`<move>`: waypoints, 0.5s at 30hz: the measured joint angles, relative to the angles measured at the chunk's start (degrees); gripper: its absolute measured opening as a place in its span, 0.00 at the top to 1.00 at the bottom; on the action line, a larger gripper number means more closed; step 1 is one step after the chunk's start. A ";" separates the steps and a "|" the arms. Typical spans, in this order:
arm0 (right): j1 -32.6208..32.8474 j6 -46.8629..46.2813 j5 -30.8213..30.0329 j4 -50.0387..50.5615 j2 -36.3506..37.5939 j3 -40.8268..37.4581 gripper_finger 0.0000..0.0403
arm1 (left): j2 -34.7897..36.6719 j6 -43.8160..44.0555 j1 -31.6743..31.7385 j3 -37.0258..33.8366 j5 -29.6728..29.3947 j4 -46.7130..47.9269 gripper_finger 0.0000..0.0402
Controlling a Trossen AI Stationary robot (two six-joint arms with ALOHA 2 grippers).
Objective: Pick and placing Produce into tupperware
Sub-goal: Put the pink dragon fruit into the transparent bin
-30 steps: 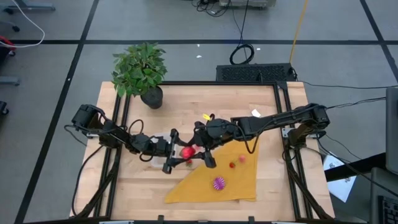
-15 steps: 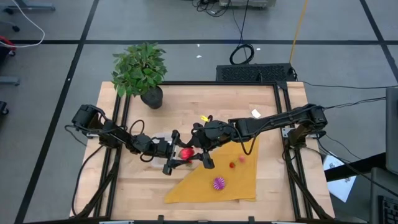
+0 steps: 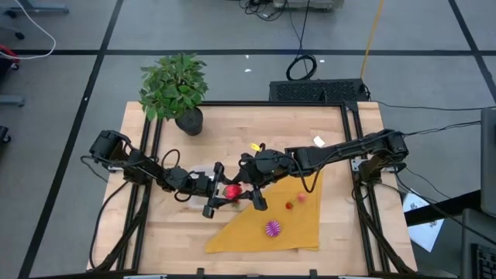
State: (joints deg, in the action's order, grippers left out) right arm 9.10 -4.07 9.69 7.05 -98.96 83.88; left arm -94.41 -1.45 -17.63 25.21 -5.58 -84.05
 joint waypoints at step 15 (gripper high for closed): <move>-0.02 -1.04 0.80 -3.03 0.07 -2.49 0.47 | 0.00 0.04 0.00 0.00 0.02 0.46 0.46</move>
State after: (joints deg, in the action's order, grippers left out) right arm 9.08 -5.10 10.50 4.02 -98.89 81.38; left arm -94.41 -1.41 -17.63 25.21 -5.56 -83.59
